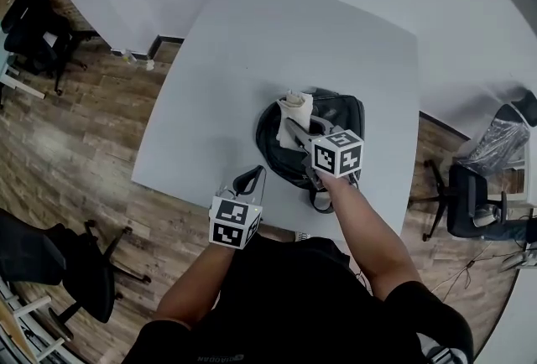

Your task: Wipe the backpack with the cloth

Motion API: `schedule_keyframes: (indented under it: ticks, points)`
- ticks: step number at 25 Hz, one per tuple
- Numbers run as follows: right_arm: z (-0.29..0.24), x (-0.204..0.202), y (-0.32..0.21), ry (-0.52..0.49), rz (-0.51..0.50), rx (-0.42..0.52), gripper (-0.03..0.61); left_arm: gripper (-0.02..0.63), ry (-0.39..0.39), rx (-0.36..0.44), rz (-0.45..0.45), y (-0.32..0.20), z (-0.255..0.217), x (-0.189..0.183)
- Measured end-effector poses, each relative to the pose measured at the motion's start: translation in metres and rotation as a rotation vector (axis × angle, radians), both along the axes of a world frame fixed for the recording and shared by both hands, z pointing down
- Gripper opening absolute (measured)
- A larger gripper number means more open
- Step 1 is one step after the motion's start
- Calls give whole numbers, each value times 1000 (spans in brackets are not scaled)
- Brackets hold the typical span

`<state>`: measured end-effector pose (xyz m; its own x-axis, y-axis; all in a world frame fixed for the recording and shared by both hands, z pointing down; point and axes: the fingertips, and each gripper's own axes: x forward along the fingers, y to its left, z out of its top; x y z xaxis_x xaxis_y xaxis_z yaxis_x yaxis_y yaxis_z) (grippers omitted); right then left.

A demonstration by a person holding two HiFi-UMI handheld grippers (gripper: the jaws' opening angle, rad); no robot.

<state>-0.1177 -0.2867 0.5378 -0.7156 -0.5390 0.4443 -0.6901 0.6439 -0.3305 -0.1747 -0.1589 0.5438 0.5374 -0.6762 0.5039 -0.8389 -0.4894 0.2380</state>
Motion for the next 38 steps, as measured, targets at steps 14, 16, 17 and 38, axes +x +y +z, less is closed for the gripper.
schedule_keyframes:
  ticks: [14,16,17,38]
  points:
    - [42,-33,-39,54,-78,-70,94,6,16,-61,-109,12,23,-20]
    - [44,-33,-41,63,-77,-72,94,6,15,-67,-117,13,25,-21]
    - [44,-32,-43,68,-75,-73,94,6,13,-68,-116,14,26,-21]
    - [23,28,-64,114,47,-53,94,6,-9,-13,-41,-1,18,6]
